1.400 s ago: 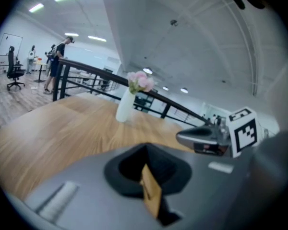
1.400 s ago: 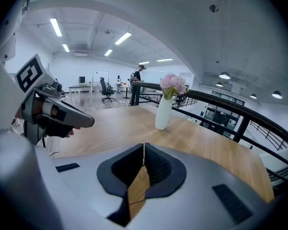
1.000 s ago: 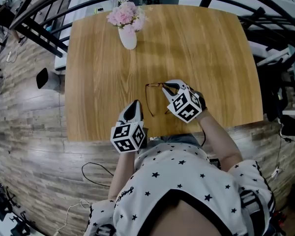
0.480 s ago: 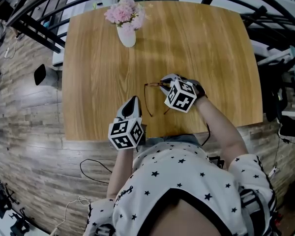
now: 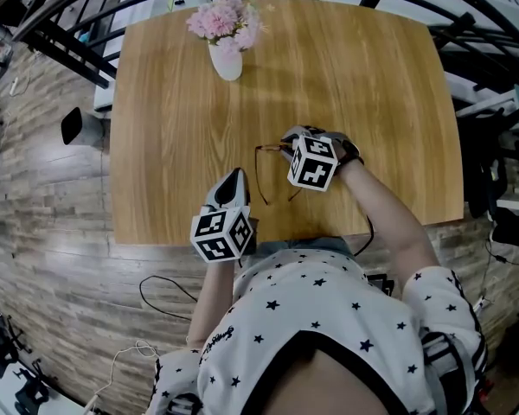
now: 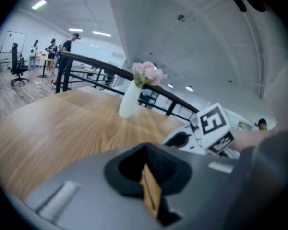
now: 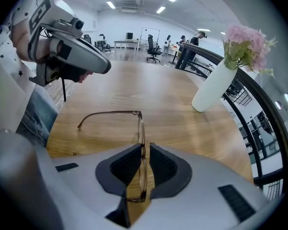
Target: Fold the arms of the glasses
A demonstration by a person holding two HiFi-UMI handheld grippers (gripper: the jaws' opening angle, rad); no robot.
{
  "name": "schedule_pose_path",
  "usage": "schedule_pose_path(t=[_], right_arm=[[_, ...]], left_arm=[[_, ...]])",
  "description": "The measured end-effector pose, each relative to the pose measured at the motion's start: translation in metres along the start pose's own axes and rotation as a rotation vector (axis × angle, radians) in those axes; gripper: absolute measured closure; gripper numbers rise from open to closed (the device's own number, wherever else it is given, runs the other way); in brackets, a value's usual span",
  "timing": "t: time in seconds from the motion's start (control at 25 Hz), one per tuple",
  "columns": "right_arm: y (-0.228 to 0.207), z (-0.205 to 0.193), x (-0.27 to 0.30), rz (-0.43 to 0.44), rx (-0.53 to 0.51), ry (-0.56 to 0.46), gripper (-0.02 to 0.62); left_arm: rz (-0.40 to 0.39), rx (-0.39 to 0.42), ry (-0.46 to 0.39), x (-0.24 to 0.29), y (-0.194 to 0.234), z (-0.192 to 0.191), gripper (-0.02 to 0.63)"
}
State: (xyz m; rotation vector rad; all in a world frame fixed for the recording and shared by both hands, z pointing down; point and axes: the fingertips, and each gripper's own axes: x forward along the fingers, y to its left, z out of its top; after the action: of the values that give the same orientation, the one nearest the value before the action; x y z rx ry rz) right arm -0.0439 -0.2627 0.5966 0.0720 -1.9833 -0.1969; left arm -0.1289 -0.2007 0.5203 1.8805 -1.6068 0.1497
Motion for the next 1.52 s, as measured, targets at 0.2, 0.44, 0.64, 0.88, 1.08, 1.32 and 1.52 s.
schedule_pose_path(t=[0.2, 0.44, 0.64, 0.88, 1.08, 1.32, 1.52], right_arm=[[0.005, -0.002, 0.007, 0.046, -0.007, 0.018, 0.574], [0.003, -0.001, 0.009, 0.051, -0.004, 0.015, 0.574], [0.005, 0.0, 0.006, 0.036, -0.002, 0.018, 0.571], [0.004, 0.012, -0.008, -0.001, 0.046, -0.018, 0.571], [0.008, 0.016, -0.02, -0.06, 0.054, -0.032, 0.571], [0.014, 0.022, -0.037, -0.141, 0.07, -0.047, 0.571], [0.018, 0.026, -0.052, -0.197, 0.112, -0.071, 0.571]], left_arm=[[-0.002, 0.0, 0.001, 0.0, -0.002, 0.001, 0.598], [-0.003, 0.002, 0.0, 0.0, -0.004, 0.0, 0.599], [-0.004, 0.0, -0.006, -0.005, -0.004, 0.0, 0.598], [-0.006, 0.002, -0.013, -0.016, -0.003, -0.002, 0.598], [-0.016, 0.01, -0.018, -0.026, -0.008, -0.007, 0.599], [-0.033, 0.021, -0.026, -0.039, -0.011, -0.01, 0.598], [-0.048, 0.036, -0.033, -0.049, -0.017, -0.013, 0.598]])
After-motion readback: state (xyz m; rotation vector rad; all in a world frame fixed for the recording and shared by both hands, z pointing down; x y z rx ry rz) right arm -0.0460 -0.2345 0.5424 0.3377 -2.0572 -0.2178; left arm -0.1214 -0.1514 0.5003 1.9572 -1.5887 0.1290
